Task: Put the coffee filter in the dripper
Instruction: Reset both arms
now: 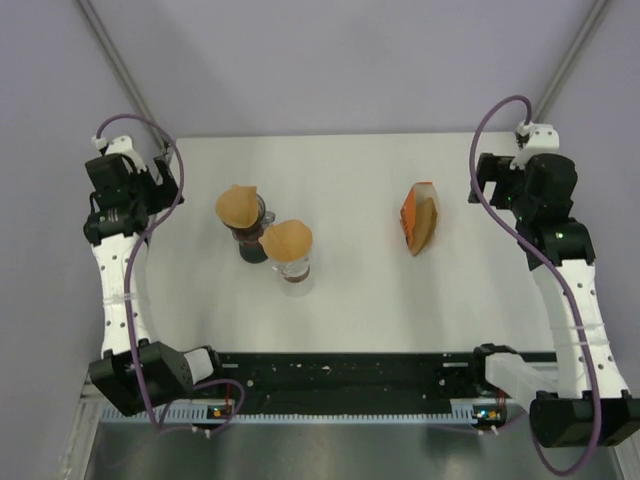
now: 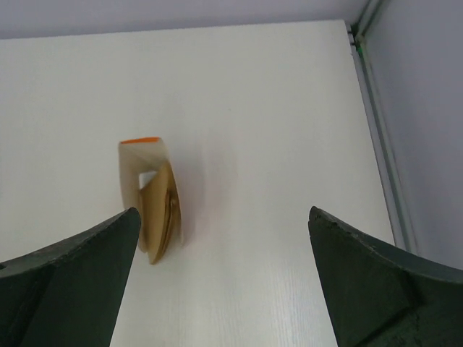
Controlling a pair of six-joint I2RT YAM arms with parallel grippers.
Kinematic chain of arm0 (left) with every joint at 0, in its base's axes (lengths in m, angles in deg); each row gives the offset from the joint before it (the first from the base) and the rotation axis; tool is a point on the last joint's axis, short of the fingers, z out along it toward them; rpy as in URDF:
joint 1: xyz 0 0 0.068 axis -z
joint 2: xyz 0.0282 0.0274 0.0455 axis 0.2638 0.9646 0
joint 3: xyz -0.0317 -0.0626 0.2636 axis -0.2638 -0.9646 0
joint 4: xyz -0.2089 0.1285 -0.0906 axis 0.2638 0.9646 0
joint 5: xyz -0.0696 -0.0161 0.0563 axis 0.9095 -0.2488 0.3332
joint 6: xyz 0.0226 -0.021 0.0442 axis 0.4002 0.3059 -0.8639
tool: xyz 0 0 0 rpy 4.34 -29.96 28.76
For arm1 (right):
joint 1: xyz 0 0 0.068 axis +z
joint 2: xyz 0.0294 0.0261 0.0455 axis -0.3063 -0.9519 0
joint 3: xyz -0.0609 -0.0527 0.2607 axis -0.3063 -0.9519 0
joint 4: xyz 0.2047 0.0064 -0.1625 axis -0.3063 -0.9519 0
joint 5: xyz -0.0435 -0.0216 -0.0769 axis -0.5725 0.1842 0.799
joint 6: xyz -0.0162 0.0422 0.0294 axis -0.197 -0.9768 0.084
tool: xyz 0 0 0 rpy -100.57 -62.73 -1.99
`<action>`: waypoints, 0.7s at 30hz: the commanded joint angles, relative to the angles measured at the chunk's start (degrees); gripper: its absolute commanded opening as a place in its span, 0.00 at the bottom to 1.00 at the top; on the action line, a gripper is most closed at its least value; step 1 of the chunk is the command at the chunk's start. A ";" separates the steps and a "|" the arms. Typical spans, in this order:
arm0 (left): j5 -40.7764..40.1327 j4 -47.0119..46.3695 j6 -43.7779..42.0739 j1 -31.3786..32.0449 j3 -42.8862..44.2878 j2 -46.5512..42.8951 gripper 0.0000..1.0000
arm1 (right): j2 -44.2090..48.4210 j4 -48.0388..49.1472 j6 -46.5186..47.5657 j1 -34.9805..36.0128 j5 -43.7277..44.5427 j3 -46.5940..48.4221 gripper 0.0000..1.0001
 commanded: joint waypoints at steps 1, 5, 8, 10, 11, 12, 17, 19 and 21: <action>2.62 -4.00 5.18 -3.37 -0.86 2.52 0.99 | 1.58 4.31 -2.15 -3.42 0.31 -8.55 0.99; -0.79 -9.34 3.62 -4.00 -6.38 1.66 0.99 | 3.52 10.81 -4.69 -3.50 2.86 -17.16 0.99; -2.99 -14.71 1.86 -4.00 -13.15 0.16 0.99 | 5.10 15.39 -5.75 -3.50 4.26 -23.23 0.99; -4.48 -19.27 0.45 -4.00 -17.63 -0.81 0.99 | 6.15 18.02 -5.76 -3.50 5.93 -26.84 0.99; -4.58 -21.38 -0.08 -4.09 -20.26 -1.42 0.99 | 6.77 19.52 -5.84 -3.50 6.46 -28.68 0.99; -4.58 -24.10 -0.78 -4.09 -22.98 -2.04 0.99 | 7.38 20.92 -6.02 -3.50 6.73 -30.18 0.99; -2.39 -34.93 -2.28 -4.09 -33.98 -2.92 0.99 | 10.63 26.29 -6.72 -3.50 6.47 -37.83 0.99; -0.02 -37.40 -1.67 -4.09 -35.75 -2.40 0.99 | 11.43 28.14 -6.98 -3.50 6.47 -40.03 0.99; 2.10 -38.09 0.35 -4.09 -36.89 -2.04 0.99 | 12.22 30.50 -7.25 -3.51 6.38 -42.31 0.99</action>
